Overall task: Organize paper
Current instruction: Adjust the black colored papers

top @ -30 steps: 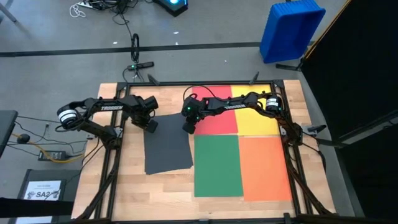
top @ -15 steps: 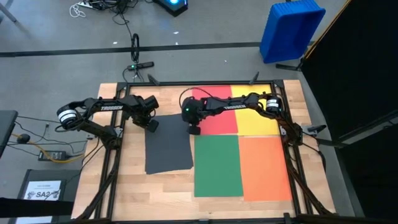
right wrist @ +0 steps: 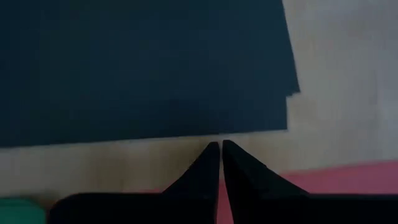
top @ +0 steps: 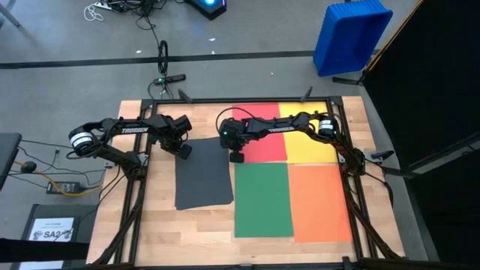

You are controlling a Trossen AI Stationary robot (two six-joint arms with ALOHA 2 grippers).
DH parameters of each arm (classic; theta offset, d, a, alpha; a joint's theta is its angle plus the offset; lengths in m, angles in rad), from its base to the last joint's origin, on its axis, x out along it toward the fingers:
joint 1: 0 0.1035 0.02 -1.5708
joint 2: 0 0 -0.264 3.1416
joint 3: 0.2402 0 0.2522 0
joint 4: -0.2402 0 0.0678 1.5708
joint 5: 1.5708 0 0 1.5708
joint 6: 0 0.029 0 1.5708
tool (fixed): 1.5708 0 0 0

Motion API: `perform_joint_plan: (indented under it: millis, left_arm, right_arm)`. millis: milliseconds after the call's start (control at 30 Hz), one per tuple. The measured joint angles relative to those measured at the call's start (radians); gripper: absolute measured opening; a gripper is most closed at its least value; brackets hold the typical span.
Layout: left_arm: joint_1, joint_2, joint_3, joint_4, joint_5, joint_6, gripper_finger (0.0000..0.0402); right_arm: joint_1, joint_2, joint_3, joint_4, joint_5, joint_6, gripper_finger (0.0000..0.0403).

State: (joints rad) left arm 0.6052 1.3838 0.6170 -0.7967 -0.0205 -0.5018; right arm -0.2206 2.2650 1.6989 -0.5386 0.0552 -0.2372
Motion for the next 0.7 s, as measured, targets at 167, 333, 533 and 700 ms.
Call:
perform_joint_plan:
  millis: [167,333,533,700]
  left_arm:
    - [-0.004,0.0,0.0,0.0,-0.001,0.003,0.0]
    - [-0.012,0.0,0.001,0.001,-0.006,0.005,0.0]
    - [-0.012,0.0,0.0,0.009,0.001,0.023,0.0]
    - [-0.012,0.0,0.0,0.015,0.003,0.023,0.0]
  right_arm:
    - [0.001,0.059,0.045,-0.048,0.002,0.006,0.0]
    - [0.001,0.063,0.06,-0.056,0.005,0.006,0.0]
    - [-0.006,0.069,0.088,-0.054,-0.002,-0.001,0.0]
    - [-0.007,0.07,0.095,-0.032,-0.003,-0.006,0.0]
